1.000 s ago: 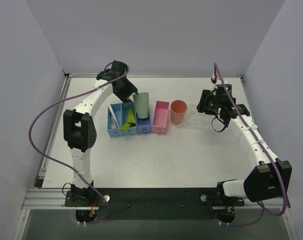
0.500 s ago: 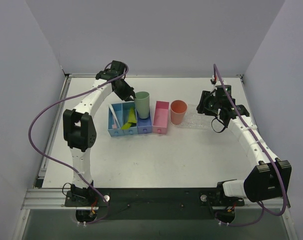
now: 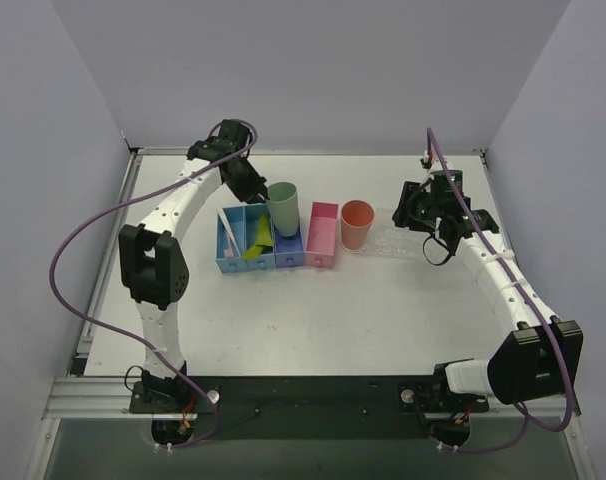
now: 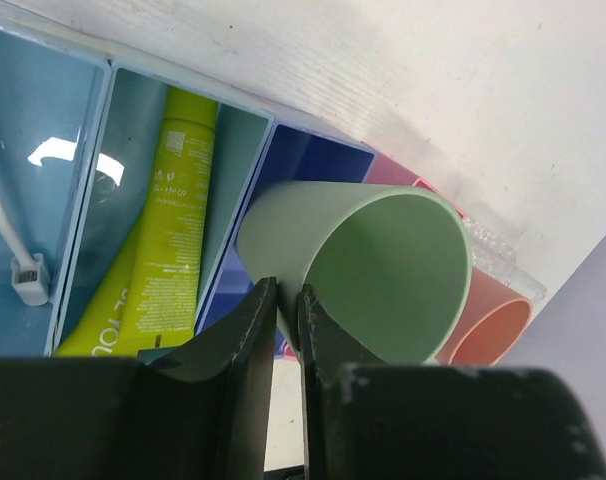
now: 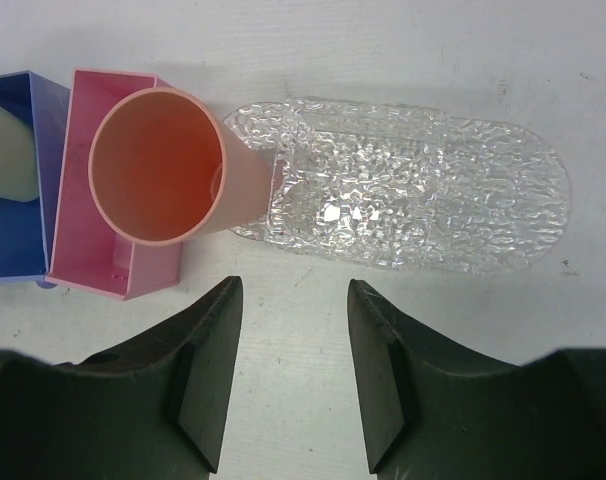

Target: Prepare toiletry sets of a toothbrush and toothpaste on the tray

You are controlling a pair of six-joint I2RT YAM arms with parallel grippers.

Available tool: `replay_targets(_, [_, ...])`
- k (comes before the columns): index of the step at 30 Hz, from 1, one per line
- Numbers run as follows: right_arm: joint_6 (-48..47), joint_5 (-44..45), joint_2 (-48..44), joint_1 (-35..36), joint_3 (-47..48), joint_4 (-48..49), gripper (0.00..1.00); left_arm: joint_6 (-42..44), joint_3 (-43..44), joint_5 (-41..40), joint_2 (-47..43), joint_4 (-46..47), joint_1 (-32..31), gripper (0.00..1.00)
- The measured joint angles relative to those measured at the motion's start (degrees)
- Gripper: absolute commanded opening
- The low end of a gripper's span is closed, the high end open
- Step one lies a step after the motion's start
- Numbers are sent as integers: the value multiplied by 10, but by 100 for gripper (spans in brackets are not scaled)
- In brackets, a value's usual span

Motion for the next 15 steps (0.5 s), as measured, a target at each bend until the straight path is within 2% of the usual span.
replay_targets(11, [0, -5, 0, 0, 0, 0, 41, 56, -1, -17, -25, -23, -8, 0])
replay_targets(15, [0, -5, 0, 0, 0, 0, 41, 75, -33, -18, -58, -12, -12, 0])
